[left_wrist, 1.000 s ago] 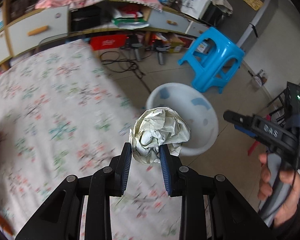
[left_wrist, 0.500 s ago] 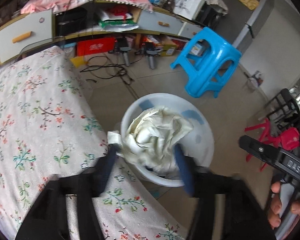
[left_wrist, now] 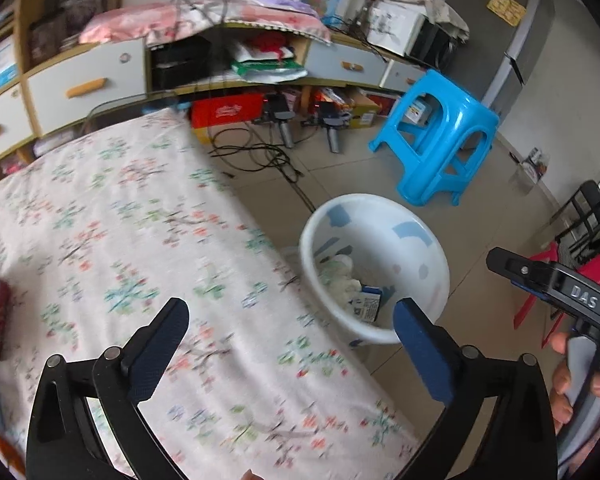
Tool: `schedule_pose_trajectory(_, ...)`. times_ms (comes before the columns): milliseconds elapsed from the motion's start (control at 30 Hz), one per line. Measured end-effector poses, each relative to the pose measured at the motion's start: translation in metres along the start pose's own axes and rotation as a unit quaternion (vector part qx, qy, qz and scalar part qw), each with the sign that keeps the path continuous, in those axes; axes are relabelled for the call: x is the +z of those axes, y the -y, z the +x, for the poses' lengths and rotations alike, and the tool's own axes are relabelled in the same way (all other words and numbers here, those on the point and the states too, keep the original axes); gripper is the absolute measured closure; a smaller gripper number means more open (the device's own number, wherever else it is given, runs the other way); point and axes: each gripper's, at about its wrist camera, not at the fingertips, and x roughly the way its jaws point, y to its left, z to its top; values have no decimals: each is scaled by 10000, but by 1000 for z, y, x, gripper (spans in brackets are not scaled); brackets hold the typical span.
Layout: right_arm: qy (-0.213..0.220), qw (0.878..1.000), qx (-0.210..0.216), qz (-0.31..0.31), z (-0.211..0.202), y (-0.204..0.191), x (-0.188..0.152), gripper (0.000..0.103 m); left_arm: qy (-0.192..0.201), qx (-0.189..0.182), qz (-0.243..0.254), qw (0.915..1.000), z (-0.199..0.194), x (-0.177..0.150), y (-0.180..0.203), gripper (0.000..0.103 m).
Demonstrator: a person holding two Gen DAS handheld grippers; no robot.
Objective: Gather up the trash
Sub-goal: 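Open the right tool to drop the tissue while the left tool drops the paper, then move both tools back over the table toward the milk carton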
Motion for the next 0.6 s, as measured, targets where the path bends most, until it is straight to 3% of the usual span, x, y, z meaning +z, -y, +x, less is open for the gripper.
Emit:
schedule_pose_trajectory(267, -59, 9986, -32, -521, 3, -40, -11, 1, 37, 399, -192, 9990, -45, -25, -50, 0)
schedule_pose_trajectory(600, -88, 9928, 15, -1195, 7, -95, -36, 0, 2, 919, -253, 9954, -90, -54, -122, 0)
